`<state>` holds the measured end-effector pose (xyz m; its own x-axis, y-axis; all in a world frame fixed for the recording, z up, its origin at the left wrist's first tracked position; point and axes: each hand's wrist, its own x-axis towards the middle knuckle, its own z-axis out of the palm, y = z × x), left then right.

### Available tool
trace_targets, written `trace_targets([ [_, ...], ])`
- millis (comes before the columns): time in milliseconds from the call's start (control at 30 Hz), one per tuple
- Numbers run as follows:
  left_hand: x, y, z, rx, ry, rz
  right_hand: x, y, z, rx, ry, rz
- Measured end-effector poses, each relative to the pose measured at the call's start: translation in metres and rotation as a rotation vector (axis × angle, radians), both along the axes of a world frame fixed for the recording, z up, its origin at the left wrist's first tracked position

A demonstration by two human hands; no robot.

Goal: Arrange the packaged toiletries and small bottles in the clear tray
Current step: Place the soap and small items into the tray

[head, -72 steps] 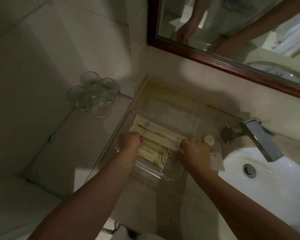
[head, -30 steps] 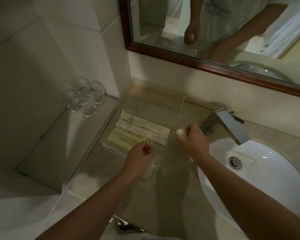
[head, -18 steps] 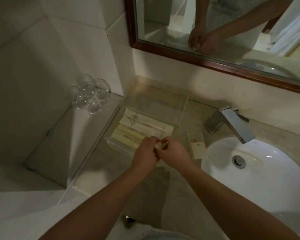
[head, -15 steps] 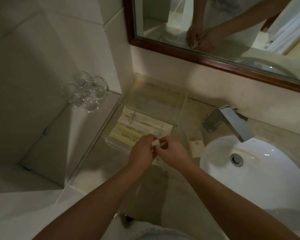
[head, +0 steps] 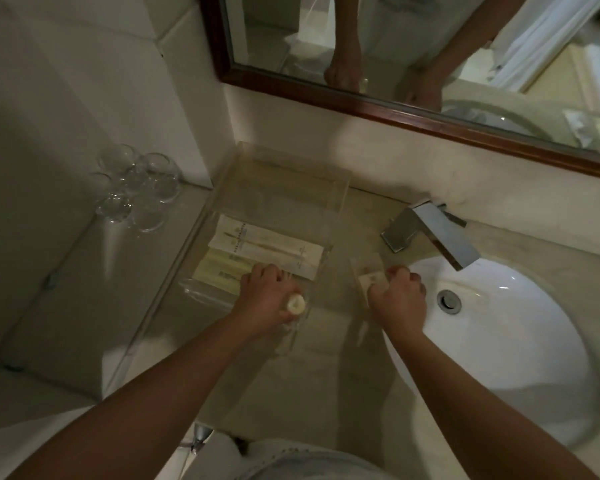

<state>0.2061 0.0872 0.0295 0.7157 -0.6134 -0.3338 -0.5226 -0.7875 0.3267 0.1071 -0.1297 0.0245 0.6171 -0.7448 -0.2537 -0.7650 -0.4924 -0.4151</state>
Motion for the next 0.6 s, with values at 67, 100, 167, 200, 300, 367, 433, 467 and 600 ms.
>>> trace_targets([
  [67,0.001,-0.002,-0.001,0.02,0.013,0.011,-0.001,-0.007,-0.004,0.002,0.067,-0.022],
  [100,0.001,-0.004,0.0,0.037,0.021,0.008,-0.001,-0.009,-0.006,0.016,0.092,-0.025],
  [167,0.001,-0.008,0.001,0.08,0.036,-0.013,0.0,-0.01,-0.01,0.032,0.128,0.001],
  [200,0.001,-0.01,0.001,0.096,0.041,-0.021,0.0,-0.01,-0.012,0.032,0.132,0.014],
  [300,0.001,-0.015,0.002,0.146,0.029,-0.046,0.002,-0.011,-0.015,0.034,0.114,0.034],
  [367,0.001,-0.016,0.003,0.174,0.022,-0.07,0.002,-0.011,-0.015,0.044,0.103,0.054],
  [433,0.001,-0.016,0.004,0.182,0.028,-0.08,0.002,-0.009,-0.013,0.088,0.029,0.032],
  [467,0.002,-0.016,0.005,0.183,0.034,-0.083,0.002,-0.006,-0.01,0.119,-0.031,0.01],
  [600,0.002,-0.014,0.003,0.172,0.052,-0.062,0.009,0.013,0.003,0.195,-0.218,0.056],
])
